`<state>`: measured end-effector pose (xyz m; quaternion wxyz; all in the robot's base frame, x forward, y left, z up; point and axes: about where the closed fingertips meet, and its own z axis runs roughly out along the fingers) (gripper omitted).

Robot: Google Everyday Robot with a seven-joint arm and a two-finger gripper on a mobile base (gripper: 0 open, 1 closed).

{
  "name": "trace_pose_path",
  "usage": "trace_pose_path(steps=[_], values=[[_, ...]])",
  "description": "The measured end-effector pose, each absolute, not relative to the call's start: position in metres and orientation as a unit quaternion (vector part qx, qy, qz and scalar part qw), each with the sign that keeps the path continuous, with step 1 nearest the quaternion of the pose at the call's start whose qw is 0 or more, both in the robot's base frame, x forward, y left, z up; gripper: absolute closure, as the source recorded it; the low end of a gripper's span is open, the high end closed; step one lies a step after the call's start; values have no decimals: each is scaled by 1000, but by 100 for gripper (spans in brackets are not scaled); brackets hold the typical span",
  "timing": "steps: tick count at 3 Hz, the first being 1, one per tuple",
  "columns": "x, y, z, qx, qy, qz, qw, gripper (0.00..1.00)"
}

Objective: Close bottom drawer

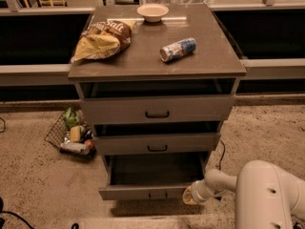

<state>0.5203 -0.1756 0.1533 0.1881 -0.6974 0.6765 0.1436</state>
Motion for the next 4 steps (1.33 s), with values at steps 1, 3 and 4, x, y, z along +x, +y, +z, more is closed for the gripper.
trace_pose_path(steps=[1, 3, 4], values=[[545, -189, 153, -683, 688, 114, 215, 100], [569, -201, 152, -670, 694, 101, 243, 82], [569, -201, 152, -670, 694, 101, 243, 51]])
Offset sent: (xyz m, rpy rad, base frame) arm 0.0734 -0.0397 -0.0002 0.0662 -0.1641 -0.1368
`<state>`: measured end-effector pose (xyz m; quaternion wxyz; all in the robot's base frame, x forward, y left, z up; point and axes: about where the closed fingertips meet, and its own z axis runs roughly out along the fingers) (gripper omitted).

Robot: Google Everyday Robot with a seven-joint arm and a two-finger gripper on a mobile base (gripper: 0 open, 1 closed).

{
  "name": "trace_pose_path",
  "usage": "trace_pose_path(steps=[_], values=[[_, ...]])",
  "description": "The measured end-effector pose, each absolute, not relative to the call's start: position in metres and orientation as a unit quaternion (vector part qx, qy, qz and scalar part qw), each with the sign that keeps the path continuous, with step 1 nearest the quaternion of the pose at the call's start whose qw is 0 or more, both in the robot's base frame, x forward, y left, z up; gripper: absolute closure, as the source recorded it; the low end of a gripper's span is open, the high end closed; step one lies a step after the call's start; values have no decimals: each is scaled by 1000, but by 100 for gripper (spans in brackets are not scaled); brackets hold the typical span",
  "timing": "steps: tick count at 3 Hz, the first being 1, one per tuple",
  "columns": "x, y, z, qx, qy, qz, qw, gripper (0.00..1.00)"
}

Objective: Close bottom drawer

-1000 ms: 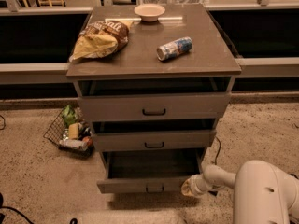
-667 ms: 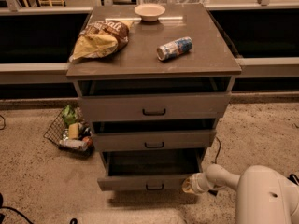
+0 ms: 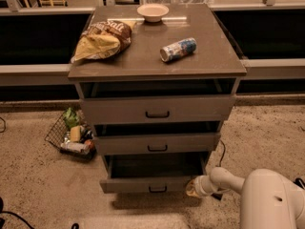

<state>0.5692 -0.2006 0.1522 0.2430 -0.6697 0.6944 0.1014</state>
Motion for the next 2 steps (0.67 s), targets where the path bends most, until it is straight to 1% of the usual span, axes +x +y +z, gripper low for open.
trace_pose_path(steps=[2], values=[[569, -201, 152, -670, 694, 101, 243, 4]])
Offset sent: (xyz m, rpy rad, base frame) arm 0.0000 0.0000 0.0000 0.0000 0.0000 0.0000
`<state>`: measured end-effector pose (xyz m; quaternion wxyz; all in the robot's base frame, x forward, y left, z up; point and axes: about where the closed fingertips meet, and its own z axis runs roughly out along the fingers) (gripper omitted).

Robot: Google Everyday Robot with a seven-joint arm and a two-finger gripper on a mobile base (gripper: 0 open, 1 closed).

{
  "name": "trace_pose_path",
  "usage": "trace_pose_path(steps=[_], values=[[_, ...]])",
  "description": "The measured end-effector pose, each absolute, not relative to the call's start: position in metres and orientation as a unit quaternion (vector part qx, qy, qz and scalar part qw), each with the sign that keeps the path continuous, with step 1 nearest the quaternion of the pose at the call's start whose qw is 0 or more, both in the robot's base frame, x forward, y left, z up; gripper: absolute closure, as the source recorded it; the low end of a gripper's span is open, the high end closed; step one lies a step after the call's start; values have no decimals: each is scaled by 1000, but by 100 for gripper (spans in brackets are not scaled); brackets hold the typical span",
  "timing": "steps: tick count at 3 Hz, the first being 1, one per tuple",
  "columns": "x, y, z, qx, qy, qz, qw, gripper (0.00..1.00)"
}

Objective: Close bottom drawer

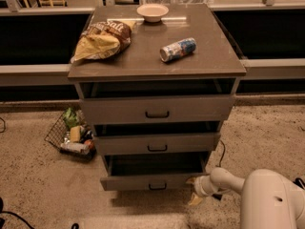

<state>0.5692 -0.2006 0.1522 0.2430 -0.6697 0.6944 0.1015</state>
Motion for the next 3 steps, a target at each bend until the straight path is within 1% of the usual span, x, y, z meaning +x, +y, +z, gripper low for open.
trace_pose_path(steps=[1, 3], values=[[578, -202, 146, -669, 691, 105, 252, 0], [612, -203, 121, -661, 686, 139, 271, 0]])
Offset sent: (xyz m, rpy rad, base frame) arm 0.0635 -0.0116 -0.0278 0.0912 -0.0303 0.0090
